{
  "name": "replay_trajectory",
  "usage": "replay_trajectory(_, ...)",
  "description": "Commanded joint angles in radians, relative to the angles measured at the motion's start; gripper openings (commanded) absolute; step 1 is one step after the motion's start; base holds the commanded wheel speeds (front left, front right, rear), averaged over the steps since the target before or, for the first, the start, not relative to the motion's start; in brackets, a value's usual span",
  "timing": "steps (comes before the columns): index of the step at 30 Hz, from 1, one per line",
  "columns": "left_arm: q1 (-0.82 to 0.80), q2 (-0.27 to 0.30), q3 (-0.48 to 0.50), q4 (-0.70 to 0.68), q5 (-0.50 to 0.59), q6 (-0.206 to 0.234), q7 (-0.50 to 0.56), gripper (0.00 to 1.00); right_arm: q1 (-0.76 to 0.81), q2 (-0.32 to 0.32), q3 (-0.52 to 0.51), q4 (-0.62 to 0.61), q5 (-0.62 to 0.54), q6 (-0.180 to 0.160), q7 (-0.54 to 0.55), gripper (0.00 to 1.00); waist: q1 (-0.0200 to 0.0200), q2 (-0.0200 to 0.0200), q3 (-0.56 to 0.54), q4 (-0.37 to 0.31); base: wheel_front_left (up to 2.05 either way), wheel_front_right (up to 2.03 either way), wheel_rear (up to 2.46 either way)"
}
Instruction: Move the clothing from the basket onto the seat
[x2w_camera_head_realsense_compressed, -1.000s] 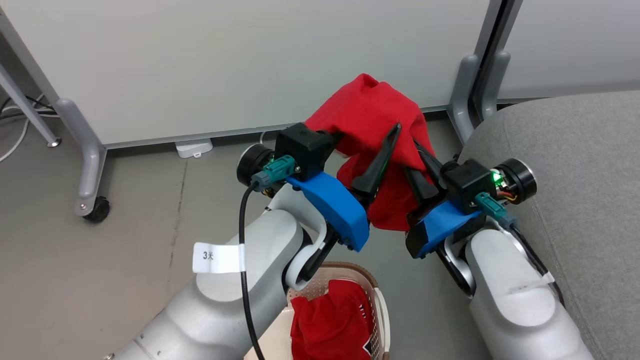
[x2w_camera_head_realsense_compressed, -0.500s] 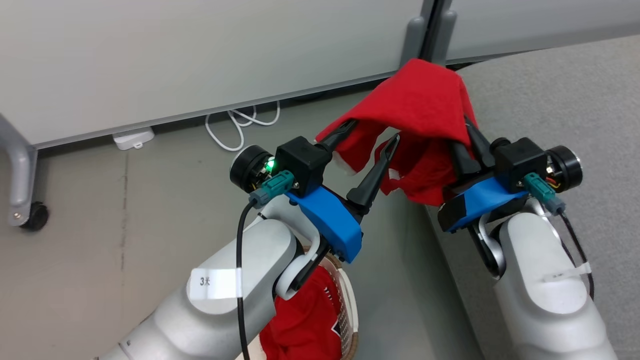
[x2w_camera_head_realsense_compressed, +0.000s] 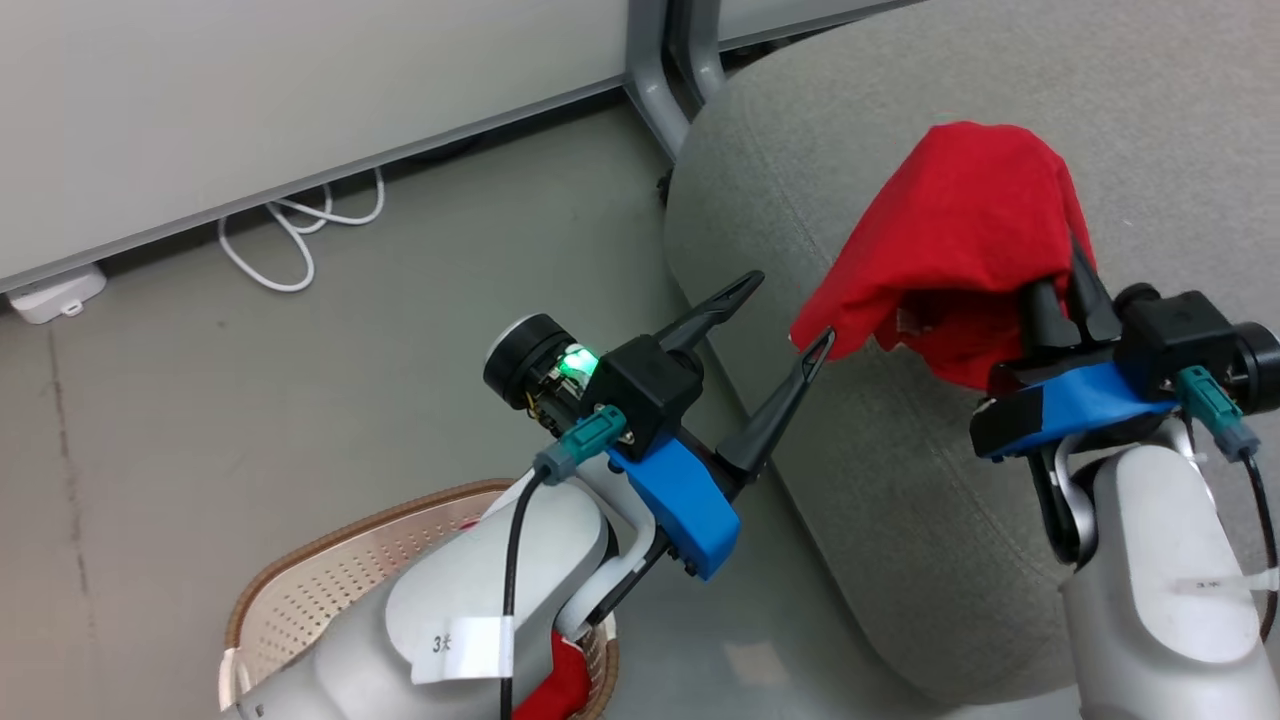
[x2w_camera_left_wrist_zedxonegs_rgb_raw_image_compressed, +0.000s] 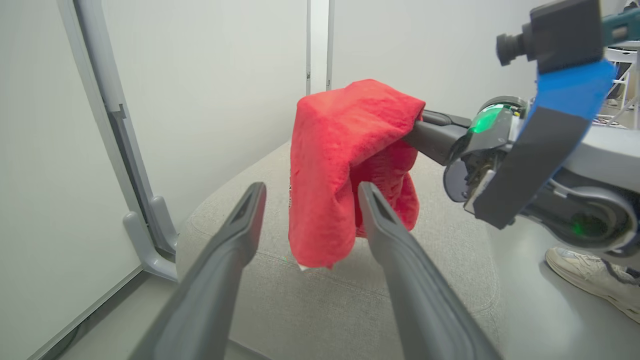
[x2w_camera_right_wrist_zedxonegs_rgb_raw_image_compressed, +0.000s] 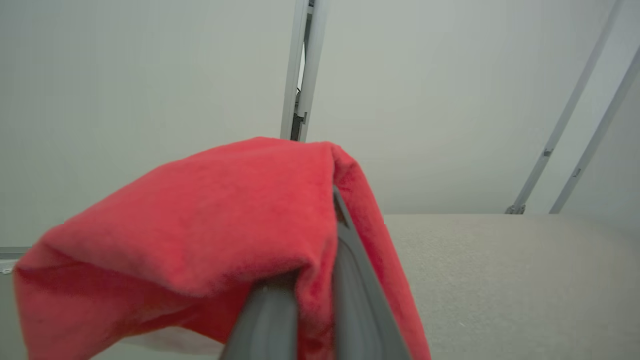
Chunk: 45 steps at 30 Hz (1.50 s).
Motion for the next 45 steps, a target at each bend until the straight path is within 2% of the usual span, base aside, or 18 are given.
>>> replay_trajectory(1,0.011,0.009,-0.011,-0.009,0.011,0.0,-0.004,1.0,0.025,-0.001,-0.02,-0.02,-0.01,0.0,-0.004,0.0,-0.0001,0.0,0.021,-0.042,0.0,0.0,0.0)
replay_trajectory(12,0.025,0.018,-0.053,-0.03,0.039,0.005,0.002,1.0,0.13,-0.01,-0.131,-0.103,-0.005,0.0,-0.004,0.0,-0.0001,0.0,0.039,-0.113,0.0,0.0,0.0)
replay_trajectory(24,0.009,0.023,-0.051,-0.049,0.041,0.021,-0.005,1.0,0.184,-0.012,-0.149,-0.167,0.015,0.0,-0.004,0.0,-0.0001,0.0,0.052,-0.114,0.0,0.0,0.0)
replay_trajectory(28,-0.014,0.031,-0.048,-0.063,0.048,0.025,0.004,1.0,0.133,-0.017,-0.157,-0.192,0.023,0.0,-0.004,0.0,-0.0001,0.0,0.082,-0.102,0.0,0.0,0.0)
replay_trajectory(34,-0.068,0.046,-0.043,-0.092,0.071,0.031,0.024,1.0,-0.008,-0.053,-0.196,-0.22,0.042,0.0,-0.004,0.0,-0.0001,0.0,0.182,-0.066,0.0,0.0,0.0)
replay_trajectory(40,-0.142,0.065,-0.043,-0.139,0.104,0.036,0.067,1.0,-0.238,-0.131,-0.285,-0.222,0.072,0.0,-0.004,0.0,-0.0001,0.0,0.325,-0.019,0.0,0.0,0.0)
replay_trajectory(45,-0.206,0.085,-0.035,-0.182,0.134,0.043,0.102,1.0,-0.423,-0.241,-0.371,-0.19,0.095,0.0,-0.004,0.0,-0.0001,0.0,0.453,0.025,0.0,0.0,0.0)
